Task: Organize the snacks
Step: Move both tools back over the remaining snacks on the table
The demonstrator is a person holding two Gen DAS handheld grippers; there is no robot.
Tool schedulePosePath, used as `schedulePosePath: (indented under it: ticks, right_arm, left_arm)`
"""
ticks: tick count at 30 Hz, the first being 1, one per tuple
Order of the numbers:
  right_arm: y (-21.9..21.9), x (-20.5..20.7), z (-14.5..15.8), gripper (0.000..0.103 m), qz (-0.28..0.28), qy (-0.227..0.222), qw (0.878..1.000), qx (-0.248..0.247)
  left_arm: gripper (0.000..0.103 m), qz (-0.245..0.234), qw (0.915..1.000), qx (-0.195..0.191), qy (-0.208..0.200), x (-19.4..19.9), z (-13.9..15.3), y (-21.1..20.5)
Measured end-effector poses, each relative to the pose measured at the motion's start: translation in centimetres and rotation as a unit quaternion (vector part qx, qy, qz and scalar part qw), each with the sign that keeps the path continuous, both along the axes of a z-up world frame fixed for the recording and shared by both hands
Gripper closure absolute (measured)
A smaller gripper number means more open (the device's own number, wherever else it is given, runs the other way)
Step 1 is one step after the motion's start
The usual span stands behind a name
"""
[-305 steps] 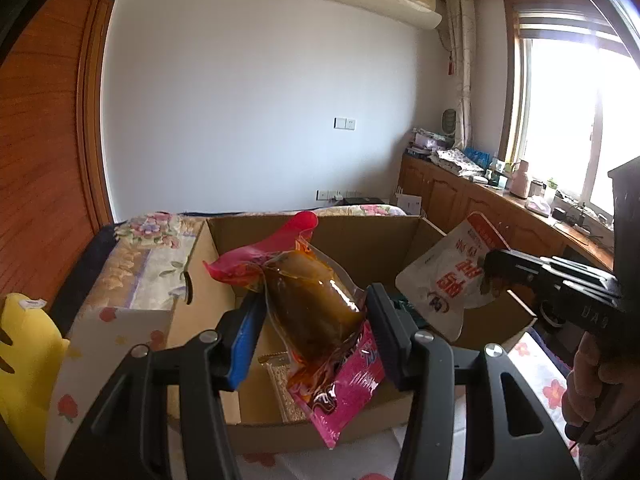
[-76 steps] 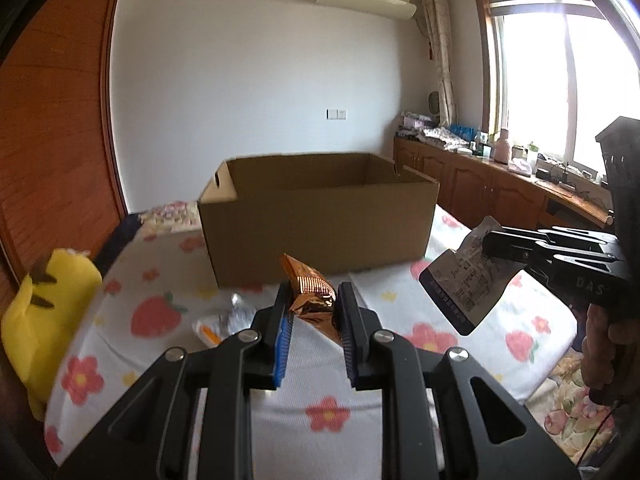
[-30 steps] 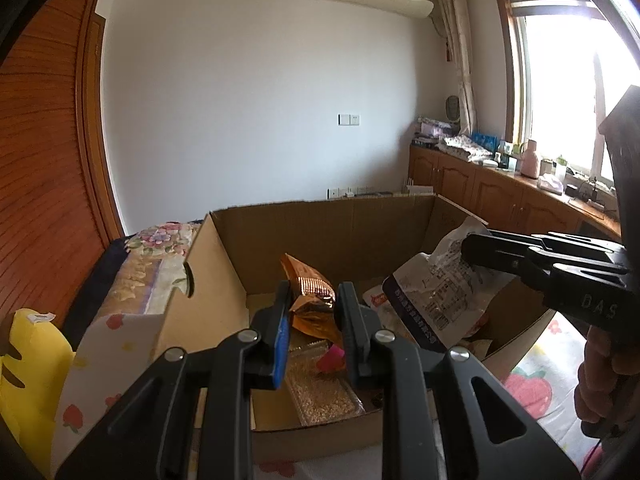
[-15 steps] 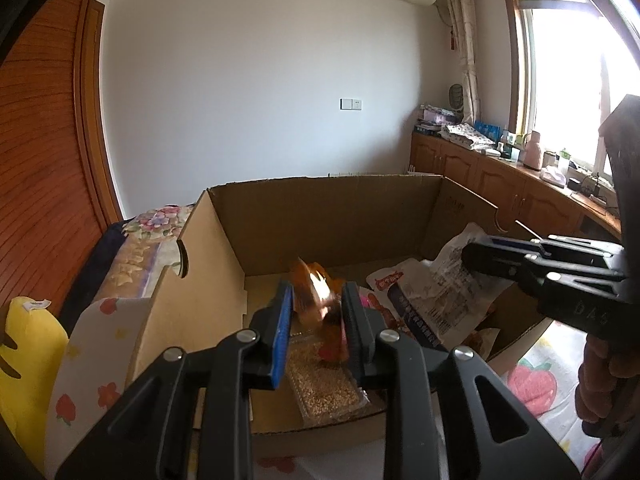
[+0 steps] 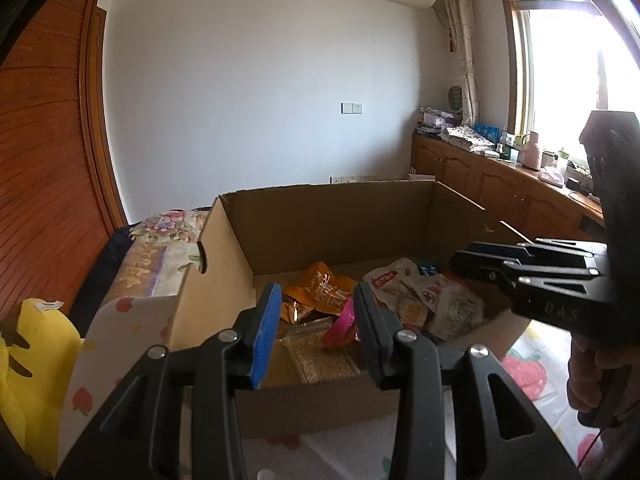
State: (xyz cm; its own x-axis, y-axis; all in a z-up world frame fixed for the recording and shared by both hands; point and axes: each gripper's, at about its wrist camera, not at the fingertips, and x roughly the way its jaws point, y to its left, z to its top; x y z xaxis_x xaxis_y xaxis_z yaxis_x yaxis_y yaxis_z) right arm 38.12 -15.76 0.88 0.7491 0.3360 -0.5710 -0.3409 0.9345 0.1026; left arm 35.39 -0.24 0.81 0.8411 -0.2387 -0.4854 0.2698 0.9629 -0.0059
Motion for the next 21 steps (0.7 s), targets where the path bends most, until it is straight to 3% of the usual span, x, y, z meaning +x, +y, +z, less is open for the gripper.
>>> schedulePosePath:
  ticks: [12, 21]
  right_arm:
    - [0.2, -4.5, 4.1, 0.067, -0.009, -0.022, 1.0, -0.013]
    - [2.2, -9.5, 4.1, 0.064, 0.014, -0.016, 1.0, -0.011]
  left_arm:
    - [0.062, 0.006, 0.9999, 0.009, 0.0, -5.1, 0.9, 2.5]
    - [0.061, 0.016, 0.9994, 0.022, 0.02, -8.5, -0.8, 4.9]
